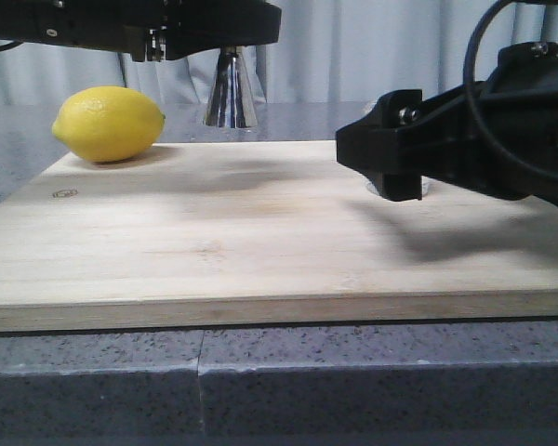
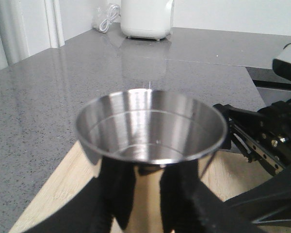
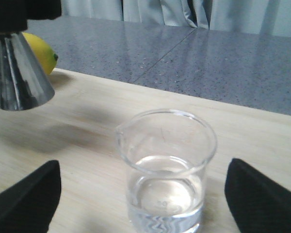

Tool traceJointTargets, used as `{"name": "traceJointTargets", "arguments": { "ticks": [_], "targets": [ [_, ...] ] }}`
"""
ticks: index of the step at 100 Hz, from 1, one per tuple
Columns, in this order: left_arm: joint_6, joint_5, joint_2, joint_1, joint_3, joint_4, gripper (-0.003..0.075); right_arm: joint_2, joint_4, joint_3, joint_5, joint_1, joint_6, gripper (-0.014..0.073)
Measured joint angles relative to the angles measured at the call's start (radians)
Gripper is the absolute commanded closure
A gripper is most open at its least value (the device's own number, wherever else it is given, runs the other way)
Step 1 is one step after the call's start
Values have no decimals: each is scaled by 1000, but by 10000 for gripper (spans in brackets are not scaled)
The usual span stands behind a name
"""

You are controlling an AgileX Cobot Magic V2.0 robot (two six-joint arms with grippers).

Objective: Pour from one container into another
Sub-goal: 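Reach the right gripper down and grasp the glass beaker, then lift the beaker with the right gripper and bring it over the jigger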

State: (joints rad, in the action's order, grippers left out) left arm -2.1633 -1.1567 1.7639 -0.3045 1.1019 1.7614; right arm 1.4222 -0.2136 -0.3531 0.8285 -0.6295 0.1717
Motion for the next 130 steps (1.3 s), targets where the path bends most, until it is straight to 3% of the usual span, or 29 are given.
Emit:
{"name": "traceJointTargets", "arguments": {
  "ticks": [68,102,130],
  "targets": [
    [0,0,0,0,0,0,542,60,-10,-22,11,31,-1,3],
    [0,0,0,0,0,0,542,66,-10,-22,11,31,-1,256],
    [0,0,0,0,0,0,542,66,-10,-22,11,31,-1,283]
  ]
}}
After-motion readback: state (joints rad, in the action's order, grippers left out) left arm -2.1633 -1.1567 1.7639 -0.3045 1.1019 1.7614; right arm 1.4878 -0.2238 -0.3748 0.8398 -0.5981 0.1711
